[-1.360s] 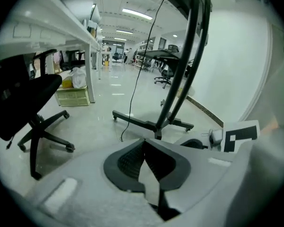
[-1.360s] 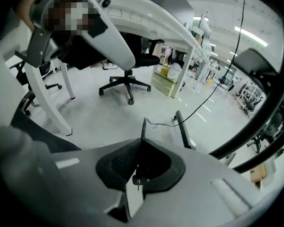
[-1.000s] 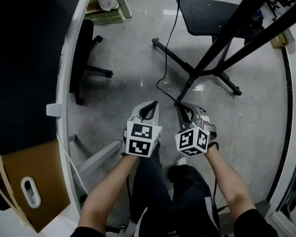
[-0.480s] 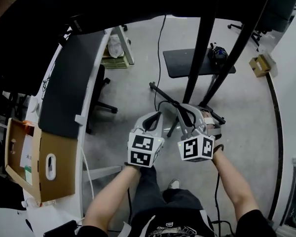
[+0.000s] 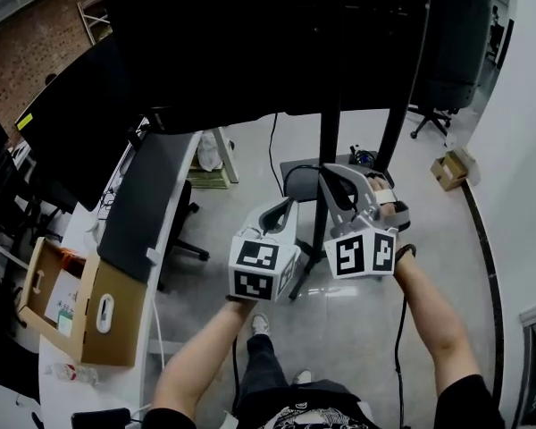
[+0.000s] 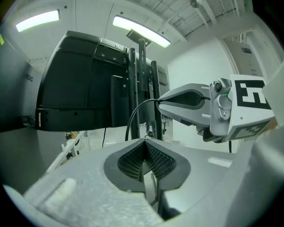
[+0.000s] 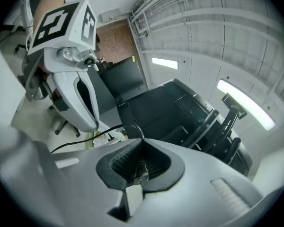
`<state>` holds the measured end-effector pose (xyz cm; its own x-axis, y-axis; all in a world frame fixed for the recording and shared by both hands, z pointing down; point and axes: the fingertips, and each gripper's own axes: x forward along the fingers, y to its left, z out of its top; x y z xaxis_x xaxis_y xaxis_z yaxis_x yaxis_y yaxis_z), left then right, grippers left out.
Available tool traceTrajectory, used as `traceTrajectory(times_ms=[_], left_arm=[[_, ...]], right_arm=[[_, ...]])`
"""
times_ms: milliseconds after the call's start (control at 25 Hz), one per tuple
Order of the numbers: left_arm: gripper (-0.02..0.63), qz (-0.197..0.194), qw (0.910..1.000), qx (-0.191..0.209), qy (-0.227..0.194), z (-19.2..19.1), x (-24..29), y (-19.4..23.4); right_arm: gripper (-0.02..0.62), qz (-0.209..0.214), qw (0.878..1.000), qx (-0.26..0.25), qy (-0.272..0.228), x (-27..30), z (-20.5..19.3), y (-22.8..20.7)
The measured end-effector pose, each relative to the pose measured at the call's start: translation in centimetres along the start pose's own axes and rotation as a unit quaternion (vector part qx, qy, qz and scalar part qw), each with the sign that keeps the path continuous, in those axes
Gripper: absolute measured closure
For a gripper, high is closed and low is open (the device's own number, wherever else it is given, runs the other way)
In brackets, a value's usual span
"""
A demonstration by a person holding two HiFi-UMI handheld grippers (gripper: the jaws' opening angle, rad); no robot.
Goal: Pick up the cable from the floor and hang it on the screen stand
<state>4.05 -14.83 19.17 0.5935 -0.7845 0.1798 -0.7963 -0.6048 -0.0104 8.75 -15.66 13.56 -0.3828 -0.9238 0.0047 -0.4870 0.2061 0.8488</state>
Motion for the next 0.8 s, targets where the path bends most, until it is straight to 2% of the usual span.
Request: traceTrajectory(times_ms=[200, 400, 560, 800], left_arm=[[0.606, 0.000, 0.9992, 0.018, -0.036, 6.9, 0.5, -0.2], [0.606, -0.005, 0.9978, 0.030, -0.059, 12.5, 1.3, 0.6], [0.605, 0.000, 0.9948, 0.062, -0.081, 16.8, 2.4, 1.9], [0.606, -0.010, 0.9909, 0.077, -0.110, 22.9, 4.5, 4.7]], right_arm=[[0.578, -0.041, 0.999, -0.027, -0.015, 0.8, 2.7, -7.9], [0.578, -0.070, 0.997, -0.032, -0.033, 2.5, 5.5, -14.1], [0.578, -0.092, 0.993, -0.055, -0.041, 4.9, 7.1, -19.0], [0.580, -0.106, 0.991, -0.071, -0.038, 9.3, 9.2, -25.9]])
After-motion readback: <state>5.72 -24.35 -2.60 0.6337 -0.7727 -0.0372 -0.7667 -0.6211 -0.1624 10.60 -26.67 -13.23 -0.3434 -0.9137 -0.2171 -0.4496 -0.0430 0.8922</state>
